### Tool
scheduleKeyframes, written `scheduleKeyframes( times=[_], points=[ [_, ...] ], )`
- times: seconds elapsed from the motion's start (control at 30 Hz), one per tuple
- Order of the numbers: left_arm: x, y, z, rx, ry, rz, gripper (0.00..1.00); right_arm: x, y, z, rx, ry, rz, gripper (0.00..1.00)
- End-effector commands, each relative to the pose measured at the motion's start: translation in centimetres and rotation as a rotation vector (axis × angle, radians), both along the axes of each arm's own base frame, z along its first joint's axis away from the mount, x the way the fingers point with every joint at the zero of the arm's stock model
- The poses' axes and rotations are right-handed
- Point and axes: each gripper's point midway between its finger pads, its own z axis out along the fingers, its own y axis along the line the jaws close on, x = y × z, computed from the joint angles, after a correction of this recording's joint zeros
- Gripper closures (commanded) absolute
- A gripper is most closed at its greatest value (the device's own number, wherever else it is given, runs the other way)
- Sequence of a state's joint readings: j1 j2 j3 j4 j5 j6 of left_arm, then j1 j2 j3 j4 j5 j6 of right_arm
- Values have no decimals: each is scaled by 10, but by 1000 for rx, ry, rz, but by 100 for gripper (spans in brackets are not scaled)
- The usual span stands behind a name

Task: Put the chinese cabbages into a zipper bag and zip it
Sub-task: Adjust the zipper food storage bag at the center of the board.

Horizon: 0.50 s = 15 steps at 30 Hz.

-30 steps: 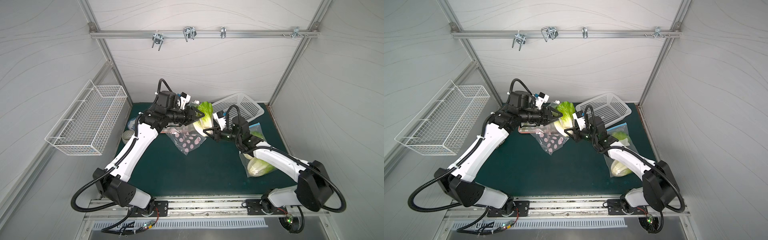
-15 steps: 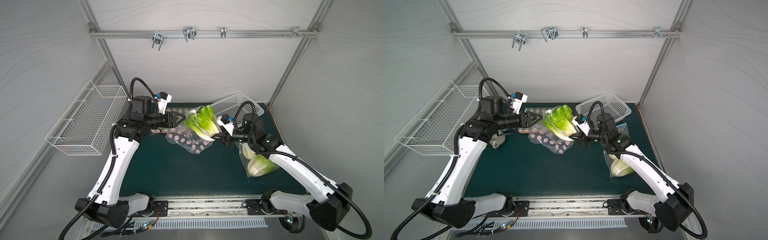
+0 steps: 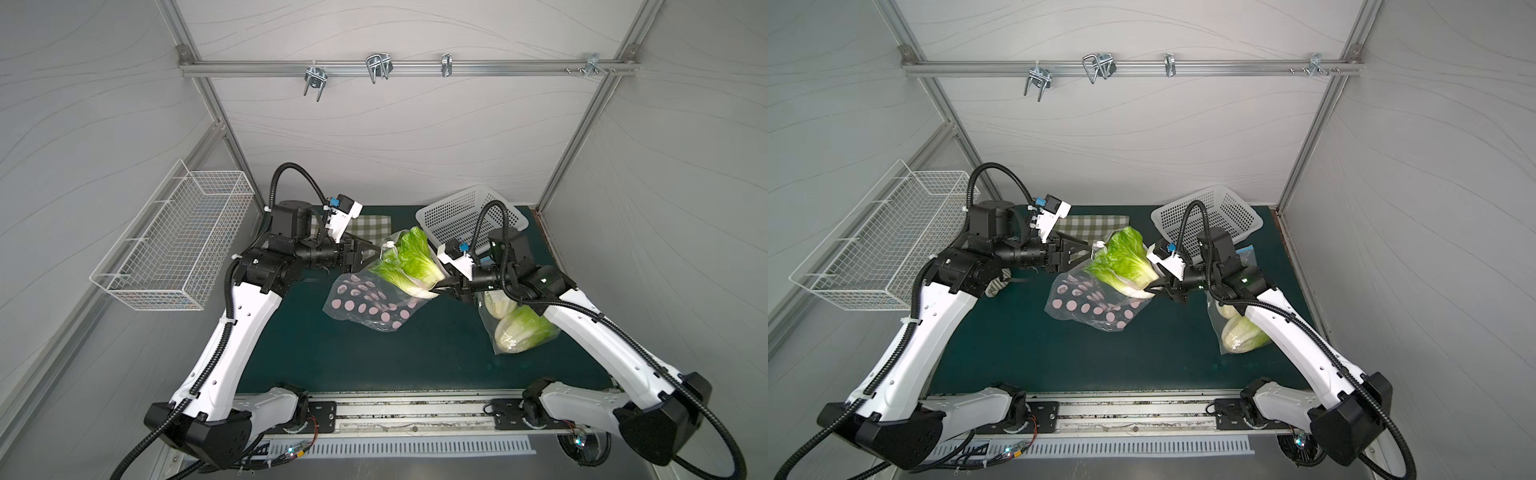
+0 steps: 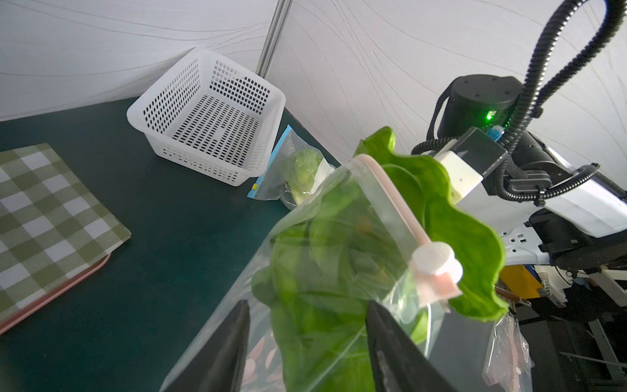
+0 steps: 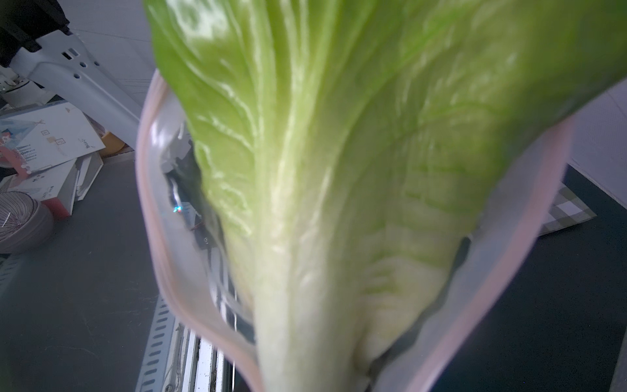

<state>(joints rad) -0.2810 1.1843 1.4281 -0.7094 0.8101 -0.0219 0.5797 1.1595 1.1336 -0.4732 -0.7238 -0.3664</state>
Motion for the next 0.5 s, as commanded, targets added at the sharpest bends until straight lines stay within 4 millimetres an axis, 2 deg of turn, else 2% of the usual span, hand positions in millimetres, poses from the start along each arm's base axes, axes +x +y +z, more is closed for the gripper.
scheduleKeyframes(
  times=[0.0, 0.1, 0.27, 0.47],
  points=[
    [-20, -1, 19, 10, -132, -75, 40, -12, -7, 13, 34, -38, 46, 98],
    [-21, -2, 23, 11, -139, -84, 37, -14, -8, 11, 31, -35, 49, 98],
    [-17, -15, 27, -25, -129, -138, 37, -14, -7, 8, 35, -20, 61, 98],
    [-13, -25, 34, -35, -154, -178, 41, -15, -4, 7, 35, -12, 73, 98]
  ],
)
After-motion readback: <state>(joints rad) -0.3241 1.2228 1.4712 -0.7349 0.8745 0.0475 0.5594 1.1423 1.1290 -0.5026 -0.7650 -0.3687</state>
